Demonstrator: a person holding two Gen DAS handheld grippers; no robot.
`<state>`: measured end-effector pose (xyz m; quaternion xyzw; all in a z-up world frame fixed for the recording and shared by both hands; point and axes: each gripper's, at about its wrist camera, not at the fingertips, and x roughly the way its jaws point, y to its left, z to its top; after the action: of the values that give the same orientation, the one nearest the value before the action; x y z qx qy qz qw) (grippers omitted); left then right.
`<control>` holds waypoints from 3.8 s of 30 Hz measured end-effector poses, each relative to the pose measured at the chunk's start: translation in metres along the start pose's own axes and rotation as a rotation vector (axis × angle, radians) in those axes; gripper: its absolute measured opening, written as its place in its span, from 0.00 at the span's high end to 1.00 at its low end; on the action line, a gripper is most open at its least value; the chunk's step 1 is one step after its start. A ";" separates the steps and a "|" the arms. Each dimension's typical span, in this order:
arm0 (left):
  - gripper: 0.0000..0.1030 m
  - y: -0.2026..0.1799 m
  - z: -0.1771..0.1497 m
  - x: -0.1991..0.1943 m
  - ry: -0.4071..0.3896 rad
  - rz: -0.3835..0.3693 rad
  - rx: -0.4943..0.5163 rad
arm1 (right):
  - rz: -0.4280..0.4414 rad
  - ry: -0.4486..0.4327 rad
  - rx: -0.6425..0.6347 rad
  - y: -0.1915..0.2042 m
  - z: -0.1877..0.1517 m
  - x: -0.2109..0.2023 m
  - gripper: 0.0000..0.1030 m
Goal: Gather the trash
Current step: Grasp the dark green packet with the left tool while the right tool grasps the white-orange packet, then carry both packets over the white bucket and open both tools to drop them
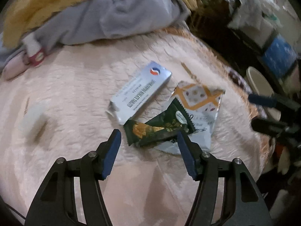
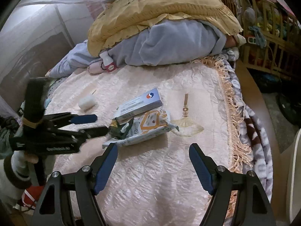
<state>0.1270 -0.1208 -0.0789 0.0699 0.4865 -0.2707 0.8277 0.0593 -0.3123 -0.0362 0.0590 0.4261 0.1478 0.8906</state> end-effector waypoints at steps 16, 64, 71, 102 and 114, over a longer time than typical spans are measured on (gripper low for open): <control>0.93 0.020 -0.004 -0.014 -0.053 -0.087 -0.106 | -0.002 0.015 0.012 0.004 0.025 0.016 0.26; 0.94 0.032 -0.046 -0.038 -0.064 -0.006 -0.143 | -0.174 0.202 0.001 0.046 0.042 0.131 0.24; 0.94 0.018 -0.037 -0.041 -0.075 -0.030 -0.145 | -0.014 0.121 0.012 0.020 0.028 0.090 0.72; 0.95 -0.168 0.028 -0.037 -0.121 -0.121 0.092 | -0.095 -0.069 0.111 -0.098 -0.042 -0.101 0.73; 0.95 -0.241 0.054 -0.019 -0.127 -0.139 0.202 | -0.206 -0.091 0.205 -0.174 -0.070 -0.147 0.73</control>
<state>0.0370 -0.3377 0.0009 0.1014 0.4071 -0.3789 0.8249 -0.0453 -0.5248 -0.0109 0.1125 0.4017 0.0085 0.9088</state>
